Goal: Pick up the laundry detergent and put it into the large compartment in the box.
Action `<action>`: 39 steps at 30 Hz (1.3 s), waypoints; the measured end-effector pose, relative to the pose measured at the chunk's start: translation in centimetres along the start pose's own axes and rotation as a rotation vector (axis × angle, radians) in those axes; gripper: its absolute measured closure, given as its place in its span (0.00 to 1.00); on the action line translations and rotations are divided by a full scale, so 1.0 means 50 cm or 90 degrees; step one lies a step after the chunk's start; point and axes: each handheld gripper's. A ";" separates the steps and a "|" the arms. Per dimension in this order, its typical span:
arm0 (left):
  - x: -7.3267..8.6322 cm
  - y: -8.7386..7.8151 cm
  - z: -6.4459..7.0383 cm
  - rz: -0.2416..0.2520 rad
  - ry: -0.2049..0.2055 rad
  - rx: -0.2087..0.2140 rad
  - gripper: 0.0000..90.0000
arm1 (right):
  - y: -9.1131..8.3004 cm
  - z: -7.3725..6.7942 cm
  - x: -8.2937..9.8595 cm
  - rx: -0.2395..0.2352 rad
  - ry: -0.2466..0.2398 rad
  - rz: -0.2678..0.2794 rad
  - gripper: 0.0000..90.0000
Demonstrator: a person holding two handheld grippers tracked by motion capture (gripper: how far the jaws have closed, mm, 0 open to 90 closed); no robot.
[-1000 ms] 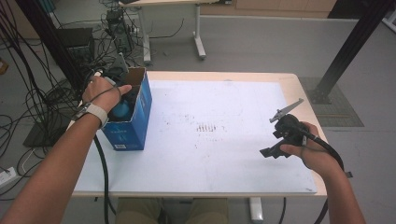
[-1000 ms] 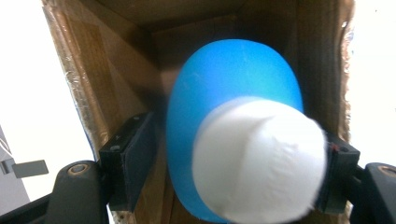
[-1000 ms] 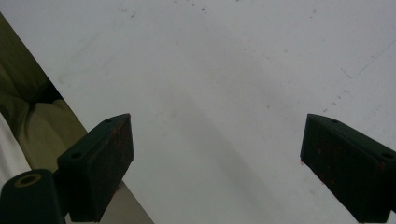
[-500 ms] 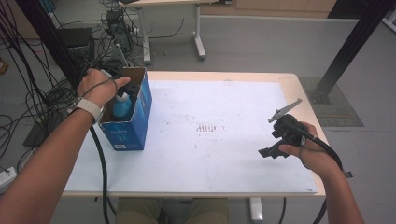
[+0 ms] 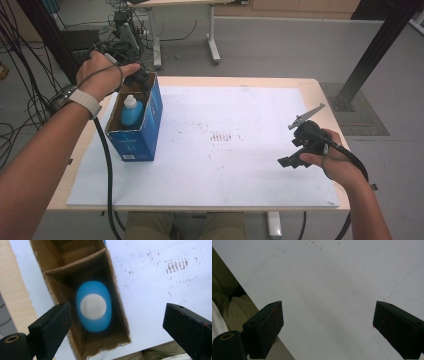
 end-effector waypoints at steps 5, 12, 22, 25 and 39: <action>-0.002 -0.035 0.012 0.016 0.020 0.000 0.09 | -0.005 0.000 -0.004 0.002 0.007 -0.002 0.11; -0.010 -0.078 0.034 0.036 0.050 0.000 0.09 | -0.009 0.006 -0.010 0.003 -0.010 0.003 0.11; -0.019 -0.131 0.086 0.063 0.104 -0.016 0.09 | -0.009 0.012 -0.019 0.005 -0.006 -0.004 0.11; -0.025 -0.139 0.096 0.062 0.133 -0.004 0.09 | -0.012 0.014 -0.020 0.006 -0.003 -0.002 0.11; -0.066 -0.131 0.152 0.058 0.304 0.031 0.11 | -0.015 0.018 -0.022 0.010 0.007 -0.004 0.11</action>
Point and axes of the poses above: each handheld gripper's, and its own axes: y roughly forward along the jaws, x roughly out of its underside, z roughly to its right, and after that the axes turned 1 degree about -x, right-handed
